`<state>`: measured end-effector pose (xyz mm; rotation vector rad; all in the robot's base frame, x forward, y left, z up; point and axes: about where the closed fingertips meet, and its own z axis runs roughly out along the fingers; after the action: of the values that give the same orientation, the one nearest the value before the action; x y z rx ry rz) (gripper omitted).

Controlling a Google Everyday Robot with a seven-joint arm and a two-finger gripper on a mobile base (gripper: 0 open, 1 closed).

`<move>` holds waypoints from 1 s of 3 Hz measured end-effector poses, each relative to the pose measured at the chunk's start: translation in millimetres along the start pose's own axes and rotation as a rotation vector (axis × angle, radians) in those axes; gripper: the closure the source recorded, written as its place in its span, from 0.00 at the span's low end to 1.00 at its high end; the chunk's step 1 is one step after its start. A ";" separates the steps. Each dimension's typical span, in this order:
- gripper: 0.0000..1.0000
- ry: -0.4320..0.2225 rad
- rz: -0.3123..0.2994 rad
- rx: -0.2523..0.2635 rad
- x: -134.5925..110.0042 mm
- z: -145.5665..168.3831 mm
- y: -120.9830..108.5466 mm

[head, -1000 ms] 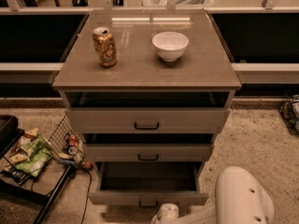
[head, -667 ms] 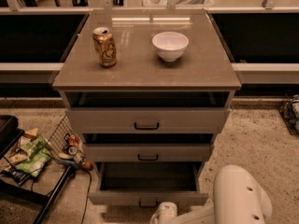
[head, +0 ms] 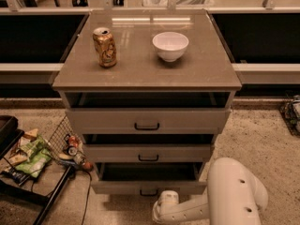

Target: Close bottom drawer

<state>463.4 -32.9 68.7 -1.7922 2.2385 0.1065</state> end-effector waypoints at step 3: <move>1.00 0.032 -0.035 0.167 6.6 -33.1 -124.2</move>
Offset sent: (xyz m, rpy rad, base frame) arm 0.1394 -0.0558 0.0594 -0.0913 -0.2029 -0.0170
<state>576.7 -75.4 112.6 -1.7546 2.1660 -0.1134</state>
